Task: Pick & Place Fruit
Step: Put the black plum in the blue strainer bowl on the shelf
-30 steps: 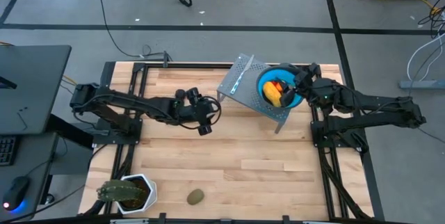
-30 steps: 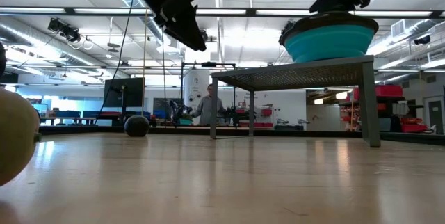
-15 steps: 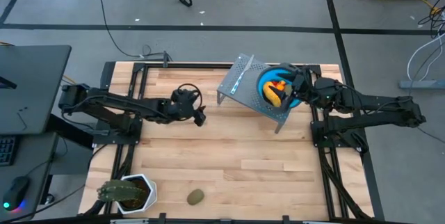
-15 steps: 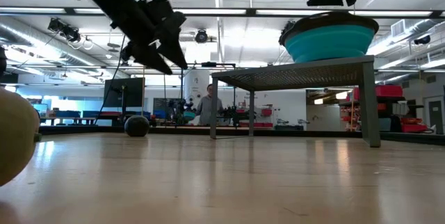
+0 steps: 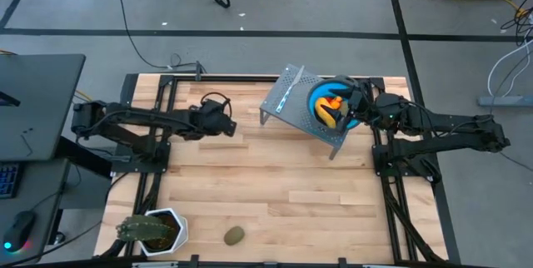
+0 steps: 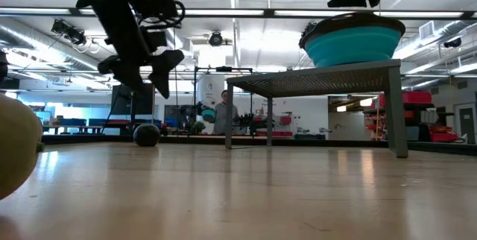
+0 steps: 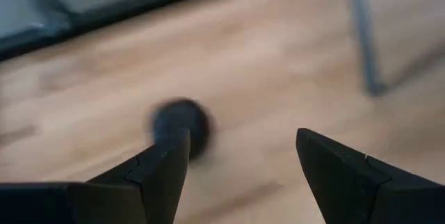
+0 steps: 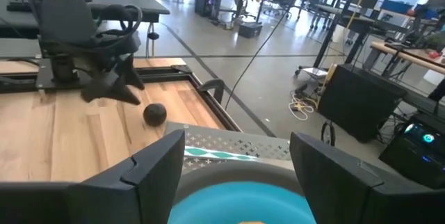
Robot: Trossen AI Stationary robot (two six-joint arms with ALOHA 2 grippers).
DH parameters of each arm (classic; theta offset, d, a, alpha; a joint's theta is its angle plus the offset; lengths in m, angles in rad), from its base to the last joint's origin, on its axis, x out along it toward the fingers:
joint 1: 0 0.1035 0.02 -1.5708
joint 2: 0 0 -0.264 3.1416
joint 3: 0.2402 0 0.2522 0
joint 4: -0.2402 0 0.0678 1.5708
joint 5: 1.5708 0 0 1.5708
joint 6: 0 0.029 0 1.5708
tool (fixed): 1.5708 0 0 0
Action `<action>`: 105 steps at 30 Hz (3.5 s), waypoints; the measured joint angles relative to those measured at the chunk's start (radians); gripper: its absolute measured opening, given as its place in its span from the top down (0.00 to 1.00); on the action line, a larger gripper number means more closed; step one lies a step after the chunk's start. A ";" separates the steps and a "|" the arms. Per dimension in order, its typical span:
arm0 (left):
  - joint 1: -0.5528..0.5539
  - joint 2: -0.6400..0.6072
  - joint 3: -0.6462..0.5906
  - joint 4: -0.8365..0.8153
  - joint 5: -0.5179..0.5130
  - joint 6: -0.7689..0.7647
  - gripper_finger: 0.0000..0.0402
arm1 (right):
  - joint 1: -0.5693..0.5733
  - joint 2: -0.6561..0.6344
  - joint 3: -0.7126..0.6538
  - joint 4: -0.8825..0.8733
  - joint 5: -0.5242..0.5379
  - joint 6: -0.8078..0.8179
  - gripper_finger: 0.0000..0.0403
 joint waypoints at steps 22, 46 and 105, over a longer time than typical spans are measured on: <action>-0.020 0.000 -0.066 0.029 -0.099 -0.239 0.33 | -0.001 0.003 0.000 0.129 -0.001 -0.061 0.32; 0.124 0.001 -0.066 0.031 -0.040 -0.021 0.02 | 0.000 0.052 0.000 0.160 -0.116 -0.021 0.32; 0.378 0.220 -0.099 0.256 0.324 0.163 0.07 | 0.005 0.054 0.000 0.245 -0.150 -0.054 0.32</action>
